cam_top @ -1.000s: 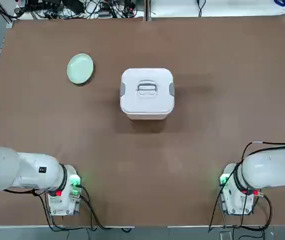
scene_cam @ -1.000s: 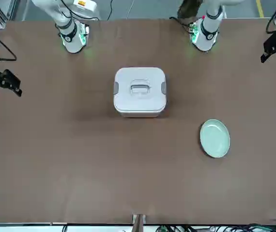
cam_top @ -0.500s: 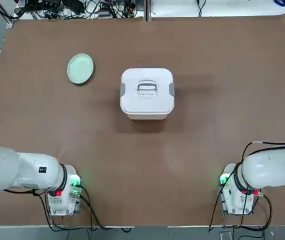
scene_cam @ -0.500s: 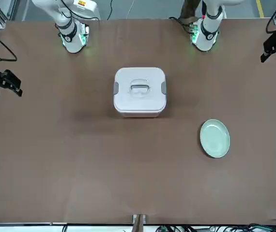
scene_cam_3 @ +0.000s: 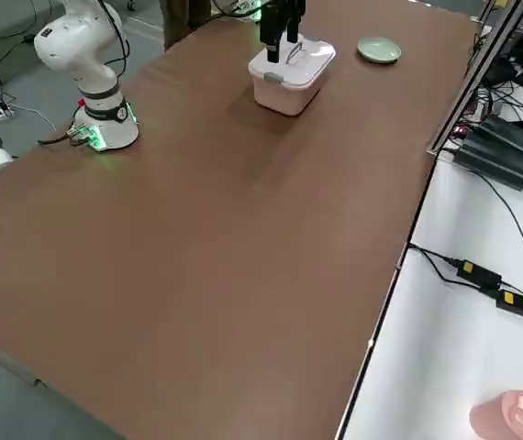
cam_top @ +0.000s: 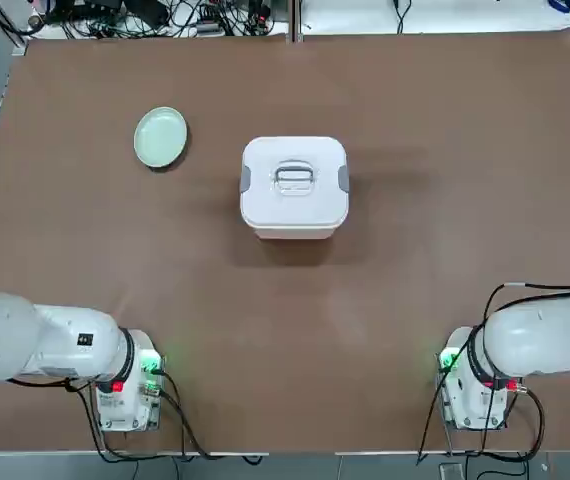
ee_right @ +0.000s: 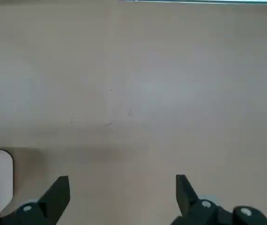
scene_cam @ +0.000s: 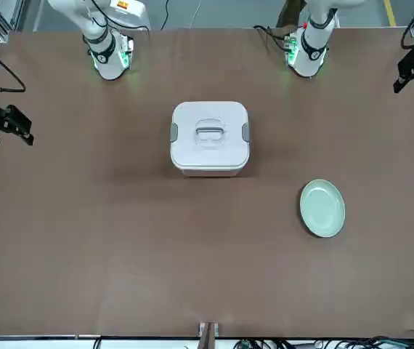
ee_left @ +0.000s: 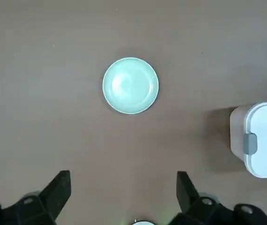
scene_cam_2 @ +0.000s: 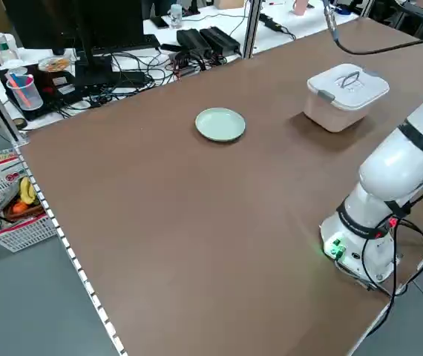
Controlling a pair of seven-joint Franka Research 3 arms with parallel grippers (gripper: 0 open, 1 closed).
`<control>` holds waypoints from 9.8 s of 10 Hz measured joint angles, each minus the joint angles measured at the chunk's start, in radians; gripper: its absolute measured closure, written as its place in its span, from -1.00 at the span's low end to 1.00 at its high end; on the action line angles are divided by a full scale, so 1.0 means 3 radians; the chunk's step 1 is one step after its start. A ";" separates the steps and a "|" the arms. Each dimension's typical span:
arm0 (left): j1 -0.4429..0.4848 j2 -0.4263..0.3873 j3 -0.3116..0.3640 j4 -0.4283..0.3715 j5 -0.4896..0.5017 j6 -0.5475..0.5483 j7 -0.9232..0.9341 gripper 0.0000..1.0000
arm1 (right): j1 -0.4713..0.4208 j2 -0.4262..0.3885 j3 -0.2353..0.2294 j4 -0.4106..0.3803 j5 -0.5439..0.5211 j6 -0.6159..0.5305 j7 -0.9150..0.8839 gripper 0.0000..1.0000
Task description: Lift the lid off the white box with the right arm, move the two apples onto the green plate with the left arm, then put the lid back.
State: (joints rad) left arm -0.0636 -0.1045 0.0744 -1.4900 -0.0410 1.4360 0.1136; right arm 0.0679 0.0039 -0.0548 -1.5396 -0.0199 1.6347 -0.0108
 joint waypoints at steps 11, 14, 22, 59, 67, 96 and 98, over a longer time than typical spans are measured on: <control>0.0003 -0.0001 0.0008 0.0085 0.0000 0.0000 0.0004 -0.99 | 0.2352 0.0838 0.0156 -0.0099 0.0169 0.1023 -0.2015 -1.00; 0.0010 -0.0001 0.0104 0.0102 0.0002 0.0000 0.0003 -0.99 | 0.2761 0.1293 0.0147 -0.0099 0.0170 0.1375 -0.1825 -1.00; 0.0011 -0.0002 0.0193 0.0115 0.0002 -0.0004 -0.0276 -0.99 | 0.2907 0.1374 0.0087 -0.0188 -0.0018 0.1254 -0.1761 -1.00; -0.0275 0.0770 -0.2151 -0.0042 0.0082 0.1119 -0.3123 -0.90 | 0.1056 0.0793 0.0017 -0.0666 0.0229 0.1041 -0.3708 0.87; -0.1260 0.1835 -0.2165 -0.0782 0.1129 0.2623 -0.4196 -0.80 | 0.0736 0.0868 0.0042 -0.0682 0.0276 0.1043 -0.4333 0.87; -0.0378 0.1992 -0.3182 -0.0731 0.1636 0.2069 -0.4785 -0.52 | 0.0647 0.0882 0.0041 -0.0689 0.0318 0.0883 -0.4462 0.89; 0.0515 0.1976 -0.3709 -0.0509 0.1624 0.1650 -0.4235 -0.52 | 0.0642 0.0882 0.0042 -0.0688 0.0324 0.0881 -0.4468 0.89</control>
State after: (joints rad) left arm 0.0909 0.4882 -1.0384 -1.6426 0.4463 1.9310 -1.1568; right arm 0.2605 0.2684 -0.0422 -1.7459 0.0773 1.8991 -1.3511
